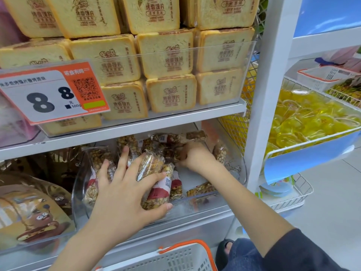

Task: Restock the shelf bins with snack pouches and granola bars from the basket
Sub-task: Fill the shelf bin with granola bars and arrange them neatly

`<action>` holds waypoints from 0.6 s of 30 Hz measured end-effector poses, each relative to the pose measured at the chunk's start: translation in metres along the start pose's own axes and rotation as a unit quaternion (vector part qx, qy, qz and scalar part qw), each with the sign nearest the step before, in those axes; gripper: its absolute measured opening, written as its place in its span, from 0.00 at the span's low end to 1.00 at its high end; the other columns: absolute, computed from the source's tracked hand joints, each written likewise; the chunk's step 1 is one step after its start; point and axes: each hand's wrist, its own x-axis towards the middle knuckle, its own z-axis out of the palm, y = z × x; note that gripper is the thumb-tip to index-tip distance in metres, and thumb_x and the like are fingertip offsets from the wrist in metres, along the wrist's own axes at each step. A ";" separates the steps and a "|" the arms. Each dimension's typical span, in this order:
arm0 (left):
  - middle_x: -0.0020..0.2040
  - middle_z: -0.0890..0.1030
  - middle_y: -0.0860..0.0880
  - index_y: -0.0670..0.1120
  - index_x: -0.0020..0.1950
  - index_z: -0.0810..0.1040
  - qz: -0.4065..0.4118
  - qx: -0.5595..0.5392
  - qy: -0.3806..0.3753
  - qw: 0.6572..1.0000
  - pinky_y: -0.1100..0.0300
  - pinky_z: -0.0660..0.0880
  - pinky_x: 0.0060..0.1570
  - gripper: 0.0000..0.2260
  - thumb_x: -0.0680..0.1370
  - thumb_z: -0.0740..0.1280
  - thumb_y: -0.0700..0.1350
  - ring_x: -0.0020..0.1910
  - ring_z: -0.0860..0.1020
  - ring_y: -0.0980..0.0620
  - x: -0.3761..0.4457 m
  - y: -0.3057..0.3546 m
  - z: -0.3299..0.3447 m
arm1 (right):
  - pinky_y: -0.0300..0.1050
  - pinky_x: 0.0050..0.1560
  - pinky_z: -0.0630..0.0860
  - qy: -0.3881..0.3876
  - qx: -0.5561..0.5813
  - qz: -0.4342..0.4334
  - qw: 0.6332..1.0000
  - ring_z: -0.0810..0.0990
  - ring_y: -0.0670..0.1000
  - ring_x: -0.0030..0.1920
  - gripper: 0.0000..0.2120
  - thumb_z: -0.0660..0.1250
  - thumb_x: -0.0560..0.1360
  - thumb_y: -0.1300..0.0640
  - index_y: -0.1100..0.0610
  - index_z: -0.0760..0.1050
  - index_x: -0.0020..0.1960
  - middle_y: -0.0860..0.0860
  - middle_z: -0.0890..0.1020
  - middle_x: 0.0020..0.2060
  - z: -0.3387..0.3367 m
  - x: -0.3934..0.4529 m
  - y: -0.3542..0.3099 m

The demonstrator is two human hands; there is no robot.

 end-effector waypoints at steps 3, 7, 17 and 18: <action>0.66 0.74 0.44 0.65 0.58 0.76 0.001 0.003 -0.001 1.000 0.34 0.56 0.65 0.27 0.66 0.55 0.74 0.73 0.60 0.38 0.000 0.001 0.000 | 0.44 0.37 0.74 -0.108 -0.049 0.010 0.993 0.75 0.53 0.38 0.21 0.67 0.73 0.41 0.60 0.71 0.47 0.53 0.75 0.37 0.022 -0.015 -0.009; 0.66 0.74 0.44 0.65 0.58 0.76 -0.004 0.003 -0.001 1.000 0.34 0.56 0.65 0.27 0.66 0.55 0.74 0.73 0.60 0.38 0.000 0.001 0.000 | 0.44 0.42 0.76 -0.167 -0.059 -0.021 0.984 0.77 0.52 0.40 0.25 0.66 0.71 0.39 0.58 0.76 0.56 0.54 0.80 0.47 0.042 -0.009 -0.019; 0.67 0.73 0.45 0.65 0.59 0.76 0.003 0.005 0.000 1.000 0.34 0.55 0.66 0.27 0.66 0.55 0.74 0.73 0.61 0.38 -0.001 0.000 -0.001 | 0.47 0.54 0.76 -0.191 0.018 0.006 0.981 0.76 0.54 0.53 0.34 0.70 0.69 0.43 0.61 0.67 0.67 0.54 0.75 0.55 0.013 -0.025 -0.011; 0.67 0.74 0.45 0.65 0.59 0.76 0.003 0.005 0.000 1.000 0.35 0.56 0.66 0.27 0.66 0.55 0.74 0.73 0.61 0.38 -0.001 0.000 -0.001 | 0.47 0.54 0.76 -0.198 0.014 0.003 0.980 0.76 0.54 0.54 0.34 0.69 0.70 0.43 0.61 0.66 0.68 0.54 0.75 0.56 0.012 -0.026 -0.011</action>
